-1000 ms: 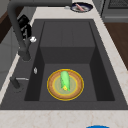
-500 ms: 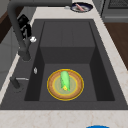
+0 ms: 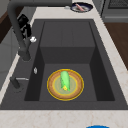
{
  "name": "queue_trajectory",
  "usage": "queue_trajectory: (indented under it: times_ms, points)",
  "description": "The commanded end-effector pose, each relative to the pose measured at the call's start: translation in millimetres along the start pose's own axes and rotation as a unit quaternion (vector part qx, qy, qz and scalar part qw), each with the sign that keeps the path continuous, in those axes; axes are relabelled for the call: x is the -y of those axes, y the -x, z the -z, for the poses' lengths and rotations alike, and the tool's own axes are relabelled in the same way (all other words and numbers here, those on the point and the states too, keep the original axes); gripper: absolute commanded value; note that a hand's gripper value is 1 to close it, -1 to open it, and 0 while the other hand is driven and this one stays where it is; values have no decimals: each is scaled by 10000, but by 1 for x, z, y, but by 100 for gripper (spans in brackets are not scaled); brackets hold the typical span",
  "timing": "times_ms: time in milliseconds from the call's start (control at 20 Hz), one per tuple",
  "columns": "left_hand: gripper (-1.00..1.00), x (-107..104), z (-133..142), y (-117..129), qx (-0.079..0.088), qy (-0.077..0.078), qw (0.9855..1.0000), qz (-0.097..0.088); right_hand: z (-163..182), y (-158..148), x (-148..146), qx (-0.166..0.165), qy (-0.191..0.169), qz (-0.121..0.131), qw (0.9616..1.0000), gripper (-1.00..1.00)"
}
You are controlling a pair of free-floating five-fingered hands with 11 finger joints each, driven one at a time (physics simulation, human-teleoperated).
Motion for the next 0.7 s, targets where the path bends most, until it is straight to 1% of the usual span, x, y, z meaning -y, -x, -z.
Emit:
queue_trajectory:
  times_ms: [0,650]
  points:
    - [0,0,0,0,0,0,10000,0,4,-17,20,-190,-235,151,9994,100]
    - [0,0,0,0,0,0,10000,0,5,-19,19,-322,-319,201,9988,100]
